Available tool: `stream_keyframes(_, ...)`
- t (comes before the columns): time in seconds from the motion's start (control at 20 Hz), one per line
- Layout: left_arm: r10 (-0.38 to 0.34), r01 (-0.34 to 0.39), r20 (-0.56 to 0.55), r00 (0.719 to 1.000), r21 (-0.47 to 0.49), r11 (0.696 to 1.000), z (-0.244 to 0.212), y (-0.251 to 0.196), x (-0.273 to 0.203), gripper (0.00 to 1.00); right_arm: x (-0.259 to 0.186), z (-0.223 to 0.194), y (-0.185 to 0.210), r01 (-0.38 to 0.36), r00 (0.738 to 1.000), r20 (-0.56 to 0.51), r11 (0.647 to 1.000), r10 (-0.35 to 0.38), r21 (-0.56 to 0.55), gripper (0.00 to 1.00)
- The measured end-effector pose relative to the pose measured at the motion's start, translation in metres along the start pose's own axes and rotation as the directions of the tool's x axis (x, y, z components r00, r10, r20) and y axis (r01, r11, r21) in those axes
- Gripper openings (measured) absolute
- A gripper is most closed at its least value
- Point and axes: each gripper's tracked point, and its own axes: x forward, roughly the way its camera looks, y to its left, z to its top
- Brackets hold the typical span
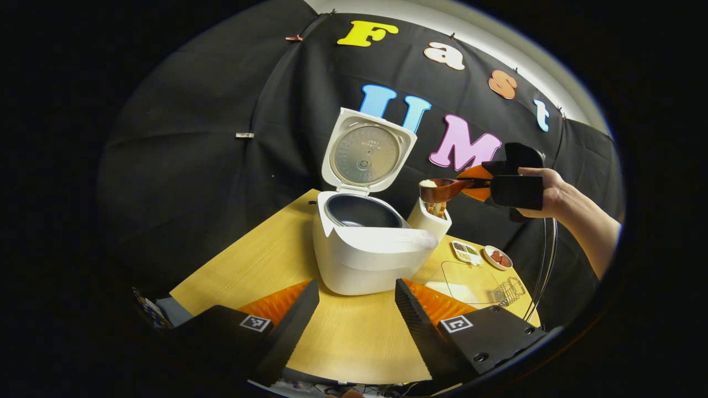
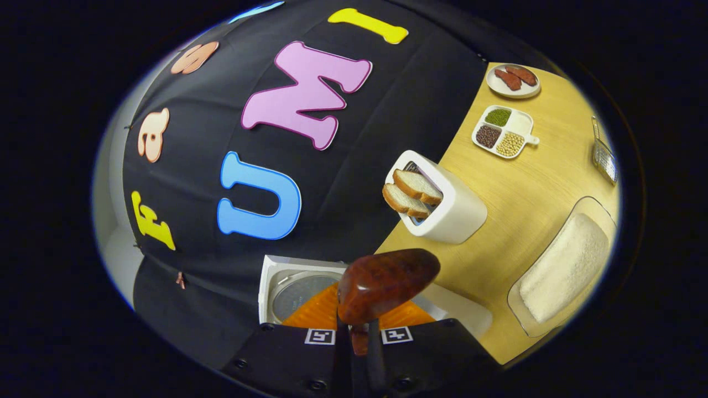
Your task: Close the left gripper, press the button to open the rice cooker; take a wooden spoon from the chopstick holder with the right hand, scoop a spoonful of rice and pour it into the rice cooker, then put the wooden spoon back into the chopstick holder.
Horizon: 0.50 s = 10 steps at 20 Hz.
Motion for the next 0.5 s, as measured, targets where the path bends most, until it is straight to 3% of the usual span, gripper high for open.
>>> stream_keyframes(0.25,0.023,-0.023,-0.006,1.0,0.0,1.0,0.004,0.015,0.004,0.95,0.033,-0.035,0.027,-0.028,1.0,-0.019,0.984,0.025,-0.178,0.15)
stream_keyframes(0.5,0.043,-0.043,0.005,0.999,0.002,0.999,0.014,0.029,0.006,0.95,0.06,-0.062,0.051,-0.034,0.999,0.018,0.921,0.045,-0.387,0.15)
